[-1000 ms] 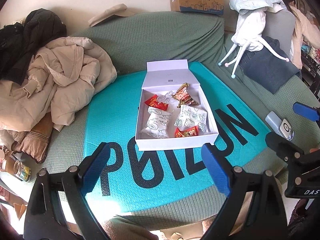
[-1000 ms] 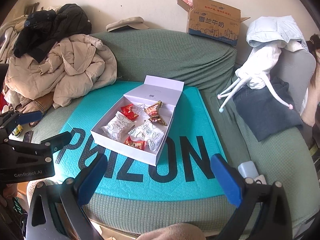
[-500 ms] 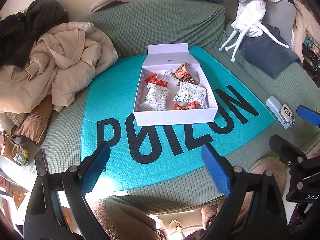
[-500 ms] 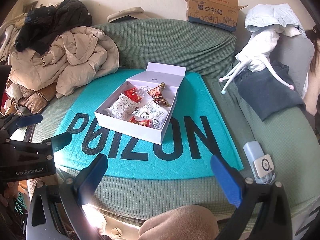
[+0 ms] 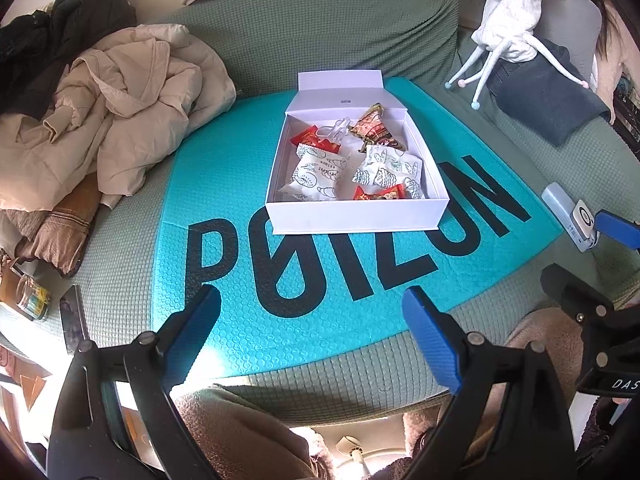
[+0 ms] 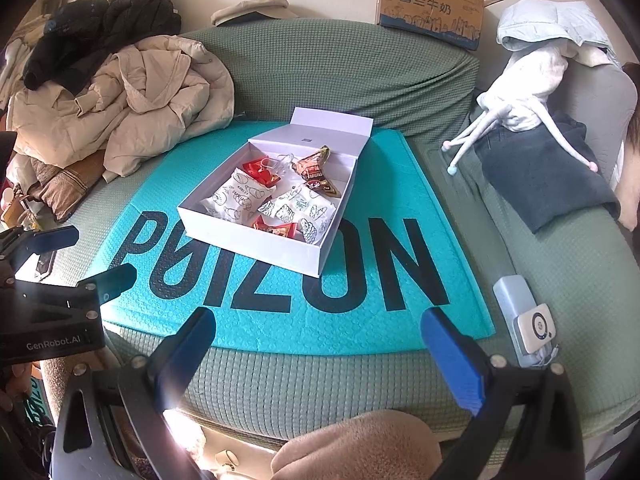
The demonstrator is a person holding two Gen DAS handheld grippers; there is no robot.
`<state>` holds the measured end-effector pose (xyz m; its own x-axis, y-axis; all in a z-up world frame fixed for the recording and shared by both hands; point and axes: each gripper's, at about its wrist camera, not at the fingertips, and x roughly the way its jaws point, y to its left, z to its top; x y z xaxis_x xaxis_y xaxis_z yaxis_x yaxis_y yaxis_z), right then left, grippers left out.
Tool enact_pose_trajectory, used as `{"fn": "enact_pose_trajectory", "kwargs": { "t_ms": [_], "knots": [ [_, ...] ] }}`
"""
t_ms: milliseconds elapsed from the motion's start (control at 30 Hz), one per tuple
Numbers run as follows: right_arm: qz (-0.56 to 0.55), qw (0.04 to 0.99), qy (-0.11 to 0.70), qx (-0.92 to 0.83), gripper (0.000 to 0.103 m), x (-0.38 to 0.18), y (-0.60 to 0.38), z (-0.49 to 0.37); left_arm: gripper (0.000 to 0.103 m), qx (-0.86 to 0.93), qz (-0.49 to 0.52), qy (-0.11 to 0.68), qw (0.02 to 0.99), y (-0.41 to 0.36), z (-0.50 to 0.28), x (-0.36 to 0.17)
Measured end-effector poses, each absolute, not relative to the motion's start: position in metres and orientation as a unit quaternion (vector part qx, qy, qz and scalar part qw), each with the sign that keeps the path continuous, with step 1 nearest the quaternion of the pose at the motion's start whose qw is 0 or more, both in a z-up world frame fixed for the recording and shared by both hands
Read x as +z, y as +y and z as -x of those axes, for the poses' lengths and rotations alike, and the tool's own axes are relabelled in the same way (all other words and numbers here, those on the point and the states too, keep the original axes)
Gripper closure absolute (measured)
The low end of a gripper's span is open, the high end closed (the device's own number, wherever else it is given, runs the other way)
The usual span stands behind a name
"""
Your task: Organize objects
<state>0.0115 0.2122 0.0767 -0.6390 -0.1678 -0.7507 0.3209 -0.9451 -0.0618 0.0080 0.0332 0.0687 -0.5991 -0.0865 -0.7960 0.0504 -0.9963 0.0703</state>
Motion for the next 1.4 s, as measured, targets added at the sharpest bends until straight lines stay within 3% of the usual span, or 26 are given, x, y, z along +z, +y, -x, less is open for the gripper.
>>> {"fn": "enact_pose_trajectory", "kwargs": {
  "t_ms": [1400],
  "knots": [
    [-0.417, 0.137, 0.108, -0.892, 0.000, 0.068, 0.206, 0.000, 0.011, -0.883, -0.467, -0.026, 0.031, 0.034, 0.003, 0.058]
  ]
}}
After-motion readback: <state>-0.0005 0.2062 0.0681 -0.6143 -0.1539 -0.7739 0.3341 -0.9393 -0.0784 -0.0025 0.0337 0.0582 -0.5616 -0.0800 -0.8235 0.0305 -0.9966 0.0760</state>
